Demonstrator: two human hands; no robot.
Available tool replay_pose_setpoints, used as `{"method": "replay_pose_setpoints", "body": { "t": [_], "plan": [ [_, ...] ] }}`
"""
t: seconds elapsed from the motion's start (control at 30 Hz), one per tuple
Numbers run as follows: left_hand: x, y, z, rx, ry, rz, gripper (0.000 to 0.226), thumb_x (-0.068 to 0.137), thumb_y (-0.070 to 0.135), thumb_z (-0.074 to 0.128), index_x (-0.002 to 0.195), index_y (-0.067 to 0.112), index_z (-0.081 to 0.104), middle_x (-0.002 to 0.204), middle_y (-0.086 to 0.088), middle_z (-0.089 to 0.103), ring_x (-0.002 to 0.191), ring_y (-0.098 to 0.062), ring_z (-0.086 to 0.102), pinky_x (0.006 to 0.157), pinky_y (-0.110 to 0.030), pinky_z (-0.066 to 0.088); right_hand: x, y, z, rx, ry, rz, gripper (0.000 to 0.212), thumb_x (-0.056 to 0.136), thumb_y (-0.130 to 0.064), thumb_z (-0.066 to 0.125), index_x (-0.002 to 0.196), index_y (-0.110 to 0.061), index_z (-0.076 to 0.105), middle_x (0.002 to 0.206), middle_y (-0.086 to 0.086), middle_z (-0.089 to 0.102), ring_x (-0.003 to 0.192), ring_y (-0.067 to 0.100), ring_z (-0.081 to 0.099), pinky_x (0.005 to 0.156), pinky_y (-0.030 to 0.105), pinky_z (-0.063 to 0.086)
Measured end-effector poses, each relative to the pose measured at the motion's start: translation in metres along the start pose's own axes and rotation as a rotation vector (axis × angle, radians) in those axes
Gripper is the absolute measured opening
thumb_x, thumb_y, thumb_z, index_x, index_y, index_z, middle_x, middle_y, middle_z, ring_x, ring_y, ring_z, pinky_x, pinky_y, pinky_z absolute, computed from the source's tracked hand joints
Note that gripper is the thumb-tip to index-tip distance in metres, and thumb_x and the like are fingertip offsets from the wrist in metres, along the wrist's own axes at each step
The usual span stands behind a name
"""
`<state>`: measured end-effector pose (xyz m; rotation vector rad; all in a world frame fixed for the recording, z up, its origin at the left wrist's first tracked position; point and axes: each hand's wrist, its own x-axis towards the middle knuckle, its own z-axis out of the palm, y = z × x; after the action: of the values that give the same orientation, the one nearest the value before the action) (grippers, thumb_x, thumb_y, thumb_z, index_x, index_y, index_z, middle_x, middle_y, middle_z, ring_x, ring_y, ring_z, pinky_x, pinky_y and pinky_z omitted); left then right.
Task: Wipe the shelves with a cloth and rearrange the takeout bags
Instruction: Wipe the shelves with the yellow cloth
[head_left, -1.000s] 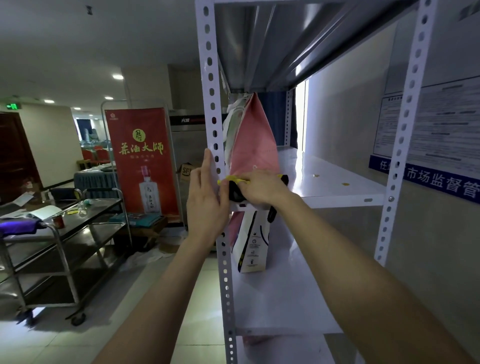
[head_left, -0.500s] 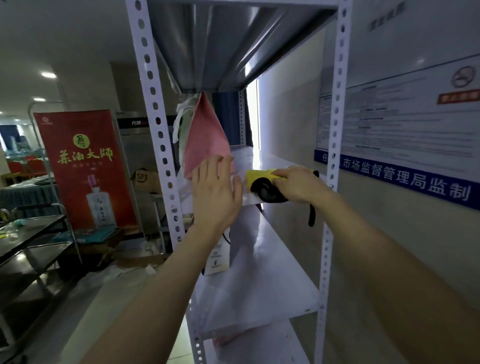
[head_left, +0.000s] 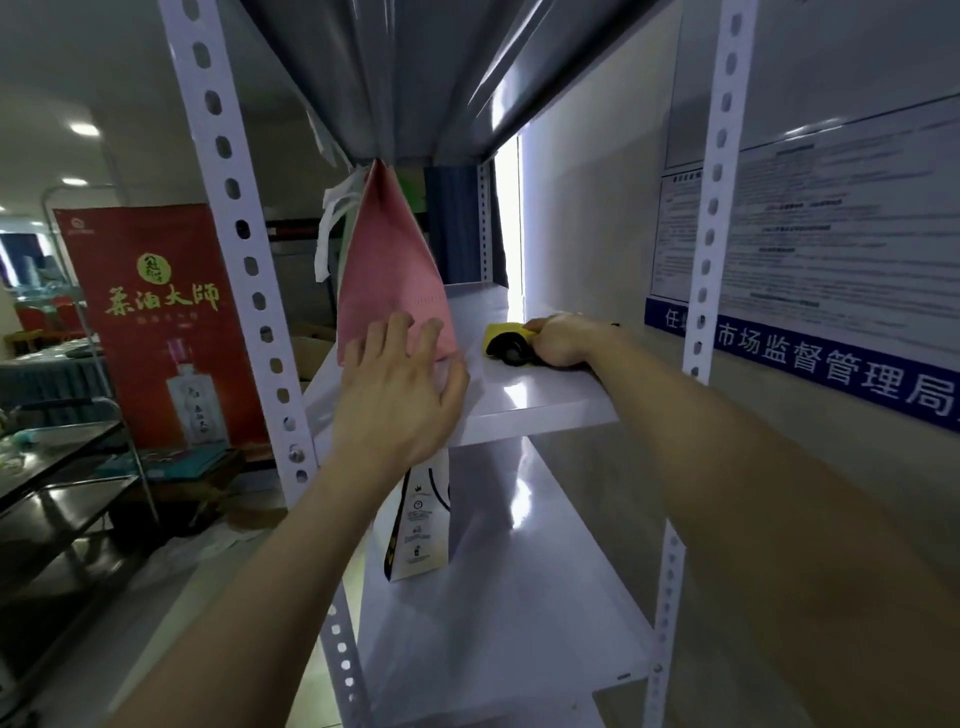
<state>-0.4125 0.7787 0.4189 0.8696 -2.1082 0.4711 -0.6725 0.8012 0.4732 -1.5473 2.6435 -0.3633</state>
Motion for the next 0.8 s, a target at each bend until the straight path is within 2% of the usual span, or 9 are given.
{"method": "replay_pose_setpoints", "body": {
  "t": [0.07, 0.13, 0.17, 0.23, 0.33, 0.47, 0.6, 0.7, 0.8],
  "plan": [
    [0.000, 0.000, -0.001, 0.012, -0.014, 0.001, 0.059, 0.108, 0.049, 0.035, 0.152, 0.016, 0.054, 0.146, -0.014, 0.055, 0.131, -0.033, 0.051, 0.112, -0.050, 0.040, 0.024, -0.007, 0.000, -0.084, -0.053, -0.008, 0.059, 0.103, -0.047, 0.032, 0.159, -0.030, 0.043, 0.162, 0.009, 0.044, 0.143, 0.036, 0.045, 0.120, 0.053, 0.036],
    [0.000, 0.001, -0.002, 0.025, -0.030, -0.012, 0.059, 0.107, 0.049, 0.035, 0.153, 0.017, 0.053, 0.144, -0.012, 0.055, 0.129, -0.032, 0.051, 0.110, -0.049, 0.040, 0.044, -0.011, -0.001, -0.131, -0.092, -0.037, 0.082, 0.087, -0.066, 0.025, 0.158, -0.029, 0.044, 0.163, 0.008, 0.043, 0.145, 0.037, 0.043, 0.122, 0.056, 0.032],
    [0.000, 0.001, -0.003, 0.032, -0.039, -0.021, 0.058, 0.108, 0.049, 0.036, 0.154, 0.018, 0.051, 0.143, -0.012, 0.055, 0.129, -0.032, 0.050, 0.110, -0.049, 0.040, 0.050, -0.012, -0.002, -0.138, -0.105, -0.041, 0.093, 0.080, -0.071, 0.022, 0.159, -0.029, 0.043, 0.164, 0.008, 0.042, 0.147, 0.037, 0.042, 0.123, 0.056, 0.029],
    [0.000, 0.002, -0.004, 0.039, -0.050, -0.028, 0.056, 0.108, 0.048, 0.039, 0.153, 0.018, 0.051, 0.141, -0.012, 0.056, 0.127, -0.032, 0.050, 0.108, -0.048, 0.040, 0.052, -0.013, -0.002, -0.146, -0.115, -0.062, 0.098, 0.077, -0.075, 0.018, 0.160, -0.029, 0.042, 0.166, 0.007, 0.041, 0.149, 0.034, 0.040, 0.123, 0.056, 0.028],
    [-0.001, 0.004, -0.008, 0.038, -0.064, -0.037, 0.055, 0.108, 0.047, 0.040, 0.152, 0.017, 0.052, 0.140, -0.013, 0.056, 0.127, -0.033, 0.050, 0.108, -0.049, 0.039, 0.033, -0.009, 0.001, -0.136, -0.052, -0.073, 0.086, 0.089, -0.073, 0.019, 0.163, -0.032, 0.037, 0.166, 0.007, 0.040, 0.150, 0.034, 0.039, 0.123, 0.055, 0.030],
    [-0.001, 0.007, -0.011, 0.032, -0.107, -0.058, 0.057, 0.109, 0.047, 0.039, 0.155, 0.017, 0.050, 0.146, -0.014, 0.054, 0.133, -0.034, 0.048, 0.112, -0.050, 0.037, -0.013, -0.005, 0.001, -0.099, -0.025, -0.070, 0.058, 0.107, -0.052, 0.025, 0.162, -0.036, 0.037, 0.164, 0.010, 0.040, 0.147, 0.037, 0.039, 0.116, 0.051, 0.035],
    [-0.002, 0.005, -0.009, 0.020, -0.114, -0.048, 0.055, 0.109, 0.045, 0.042, 0.155, 0.015, 0.050, 0.147, -0.016, 0.052, 0.131, -0.037, 0.049, 0.107, -0.051, 0.038, -0.077, 0.010, 0.004, -0.107, 0.063, -0.133, 0.051, 0.108, -0.042, 0.025, 0.153, -0.032, 0.047, 0.158, 0.008, 0.048, 0.138, 0.033, 0.047, 0.110, 0.045, 0.040],
    [0.000, 0.003, -0.008, 0.005, -0.129, -0.045, 0.059, 0.107, 0.046, 0.038, 0.156, 0.015, 0.049, 0.148, -0.018, 0.051, 0.130, -0.038, 0.049, 0.107, -0.053, 0.039, -0.118, 0.023, 0.012, -0.137, 0.193, -0.186, 0.048, 0.112, -0.038, 0.025, 0.148, -0.024, 0.052, 0.150, 0.010, 0.056, 0.132, 0.032, 0.051, 0.099, 0.034, 0.036],
    [0.000, 0.001, -0.007, -0.013, -0.142, -0.033, 0.068, 0.103, 0.049, 0.031, 0.157, 0.013, 0.049, 0.149, -0.020, 0.050, 0.130, -0.039, 0.049, 0.108, -0.054, 0.039, -0.128, 0.027, 0.013, -0.120, 0.227, -0.191, 0.046, 0.113, -0.038, 0.028, 0.147, -0.024, 0.056, 0.146, 0.011, 0.060, 0.130, 0.032, 0.052, 0.093, 0.035, 0.035]
  ]
}}
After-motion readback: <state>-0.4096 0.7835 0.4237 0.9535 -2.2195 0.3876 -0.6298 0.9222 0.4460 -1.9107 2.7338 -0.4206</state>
